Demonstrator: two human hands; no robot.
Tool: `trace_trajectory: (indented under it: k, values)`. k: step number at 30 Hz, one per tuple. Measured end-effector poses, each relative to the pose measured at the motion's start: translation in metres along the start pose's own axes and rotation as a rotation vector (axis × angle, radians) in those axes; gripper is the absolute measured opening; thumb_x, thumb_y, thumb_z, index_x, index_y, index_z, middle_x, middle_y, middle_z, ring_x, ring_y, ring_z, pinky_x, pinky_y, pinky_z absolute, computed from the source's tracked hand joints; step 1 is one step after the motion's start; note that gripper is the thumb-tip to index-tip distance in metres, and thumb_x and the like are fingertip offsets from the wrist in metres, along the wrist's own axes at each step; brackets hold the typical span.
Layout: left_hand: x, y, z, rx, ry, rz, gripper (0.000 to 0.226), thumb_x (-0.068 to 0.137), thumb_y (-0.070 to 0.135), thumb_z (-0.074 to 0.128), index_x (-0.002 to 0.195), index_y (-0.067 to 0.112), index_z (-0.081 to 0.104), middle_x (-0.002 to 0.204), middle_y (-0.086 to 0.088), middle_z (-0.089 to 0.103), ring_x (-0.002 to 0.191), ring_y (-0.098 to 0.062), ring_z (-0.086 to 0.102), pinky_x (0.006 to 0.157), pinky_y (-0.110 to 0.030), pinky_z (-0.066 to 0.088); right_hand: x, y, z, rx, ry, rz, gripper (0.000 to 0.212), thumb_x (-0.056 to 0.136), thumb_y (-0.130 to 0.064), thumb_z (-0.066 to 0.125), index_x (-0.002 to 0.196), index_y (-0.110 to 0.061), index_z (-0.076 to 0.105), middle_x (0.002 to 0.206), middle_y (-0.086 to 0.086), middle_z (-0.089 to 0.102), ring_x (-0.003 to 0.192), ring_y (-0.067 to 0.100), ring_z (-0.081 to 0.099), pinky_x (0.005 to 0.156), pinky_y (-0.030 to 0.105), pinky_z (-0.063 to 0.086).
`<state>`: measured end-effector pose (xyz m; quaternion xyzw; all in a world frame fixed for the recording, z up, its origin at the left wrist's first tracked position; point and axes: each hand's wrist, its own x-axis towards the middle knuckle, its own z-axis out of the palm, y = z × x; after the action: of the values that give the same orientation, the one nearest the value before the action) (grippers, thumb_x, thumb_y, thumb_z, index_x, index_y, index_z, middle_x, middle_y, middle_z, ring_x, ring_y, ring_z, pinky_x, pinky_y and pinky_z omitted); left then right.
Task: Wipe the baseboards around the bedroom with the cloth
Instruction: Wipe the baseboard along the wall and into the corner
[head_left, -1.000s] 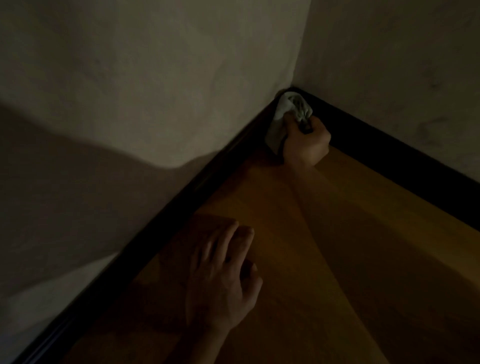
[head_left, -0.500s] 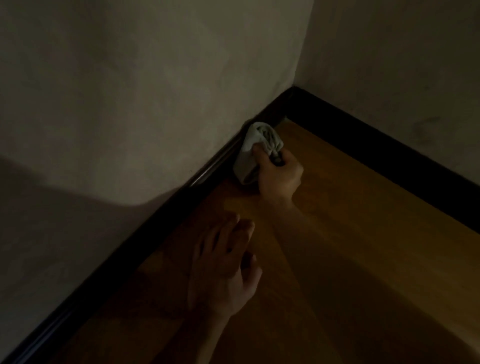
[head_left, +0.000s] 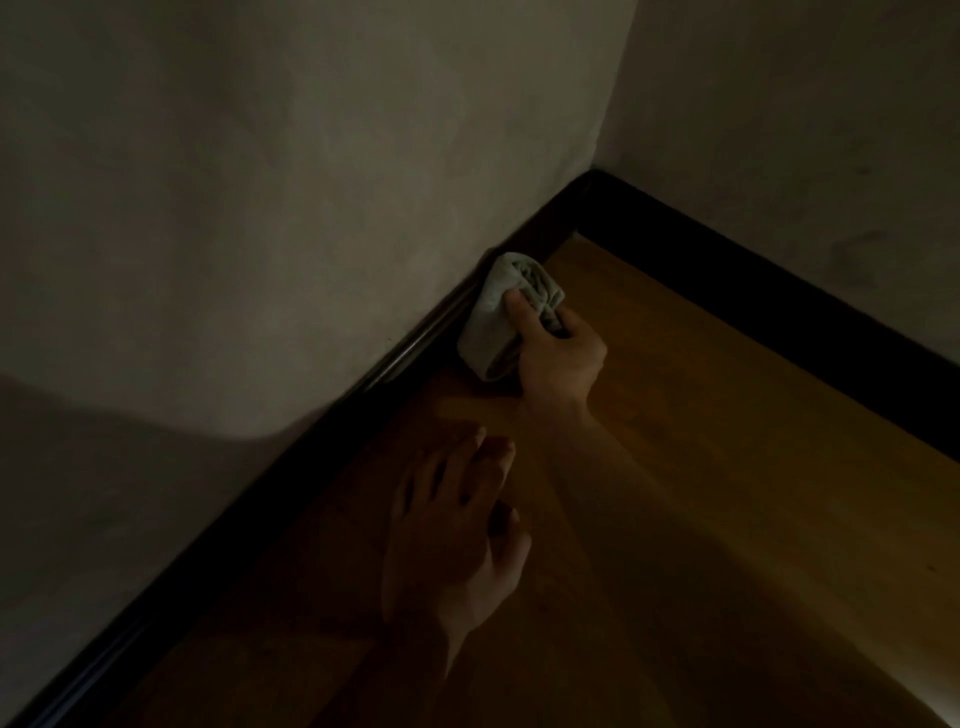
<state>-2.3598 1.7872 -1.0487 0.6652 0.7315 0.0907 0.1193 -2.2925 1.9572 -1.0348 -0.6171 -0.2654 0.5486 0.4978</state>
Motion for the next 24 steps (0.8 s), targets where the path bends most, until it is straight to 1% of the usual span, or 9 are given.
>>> trace_trajectory:
  k: [3,8,10,12,15,16,19,22,24]
  values:
    - [-0.001,0.0,0.0,-0.003,0.005,0.004,0.067,0.081,0.05,0.053,0.146,0.037,0.046,0.154,0.003,0.043,0.136,-0.026,0.044,0.107,-0.052,0.041,0.008,-0.006,0.002,-0.01,0.038,0.024,0.038,0.074,-0.035,0.089,0.103,-0.014,0.076,0.096,0.0,0.076,0.09,0.016,0.074,0.077,0.041,0.063]
    - [-0.001,0.0,0.001,0.004,0.014,0.01,0.066,0.083,0.05,0.053,0.147,0.036,0.045,0.154,0.001,0.045,0.135,-0.027,0.047,0.104,-0.053,0.046,0.025,-0.029,0.005,-0.005,0.15,0.026,0.034,0.077,-0.036,0.086,0.103,-0.017,0.075,0.095,-0.004,0.073,0.09,0.012,0.07,0.072,0.033,0.063]
    - [-0.001,0.0,0.001,-0.01,0.025,0.017,0.067,0.081,0.05,0.054,0.147,0.036,0.045,0.154,0.001,0.044,0.136,-0.027,0.046,0.104,-0.053,0.045,0.019,-0.024,0.003,-0.034,0.109,-0.022,0.034,0.078,-0.035,0.085,0.105,-0.017,0.075,0.097,-0.004,0.074,0.089,0.011,0.071,0.072,0.032,0.063]
    - [-0.001,0.0,0.0,-0.026,0.045,0.027,0.067,0.079,0.048,0.056,0.145,0.035,0.049,0.153,0.001,0.045,0.136,-0.025,0.044,0.106,-0.052,0.044,0.014,-0.014,0.0,-0.092,0.055,-0.079,0.024,0.078,-0.034,0.086,0.096,-0.023,0.075,0.093,-0.006,0.075,0.086,0.009,0.072,0.07,0.032,0.063]
    - [-0.001,0.001,0.0,-0.021,0.059,0.038,0.067,0.078,0.048,0.056,0.143,0.033,0.052,0.152,0.0,0.047,0.136,-0.023,0.043,0.105,-0.052,0.043,0.024,-0.017,0.001,-0.108,0.085,-0.092,0.028,0.077,-0.035,0.087,0.098,-0.022,0.075,0.091,-0.008,0.073,0.086,0.008,0.071,0.07,0.03,0.061]
    - [-0.001,0.001,0.001,-0.022,0.058,0.036,0.066,0.079,0.048,0.056,0.144,0.033,0.053,0.152,0.0,0.047,0.136,-0.024,0.044,0.105,-0.052,0.044,0.031,-0.023,0.002,-0.104,0.125,-0.083,0.028,0.078,-0.035,0.086,0.097,-0.02,0.074,0.088,-0.009,0.071,0.083,0.008,0.069,0.067,0.028,0.059]
    - [-0.002,-0.001,0.002,-0.033,0.05,0.022,0.066,0.081,0.049,0.056,0.146,0.035,0.052,0.156,0.003,0.044,0.138,-0.024,0.044,0.106,-0.051,0.044,0.053,-0.045,0.004,-0.167,0.239,-0.109,0.026,0.083,-0.037,0.081,0.081,-0.018,0.063,0.073,-0.01,0.058,0.065,0.003,0.054,0.055,0.021,0.045]
    - [-0.002,-0.001,0.002,-0.041,0.03,0.025,0.067,0.082,0.051,0.054,0.147,0.037,0.049,0.157,0.005,0.042,0.135,-0.024,0.045,0.102,-0.053,0.048,0.069,-0.058,0.002,-0.233,0.286,-0.175,0.029,0.086,-0.04,0.078,0.094,-0.014,0.066,0.084,-0.007,0.06,0.071,0.005,0.055,0.051,0.013,0.036]
    - [-0.001,-0.002,0.002,-0.039,0.008,0.023,0.069,0.082,0.053,0.053,0.149,0.038,0.047,0.158,0.005,0.041,0.134,-0.025,0.047,0.1,-0.054,0.049,0.072,-0.062,0.002,-0.231,0.296,-0.176,0.03,0.088,-0.038,0.075,0.101,-0.013,0.066,0.085,-0.009,0.058,0.071,0.002,0.052,0.046,0.006,0.031]
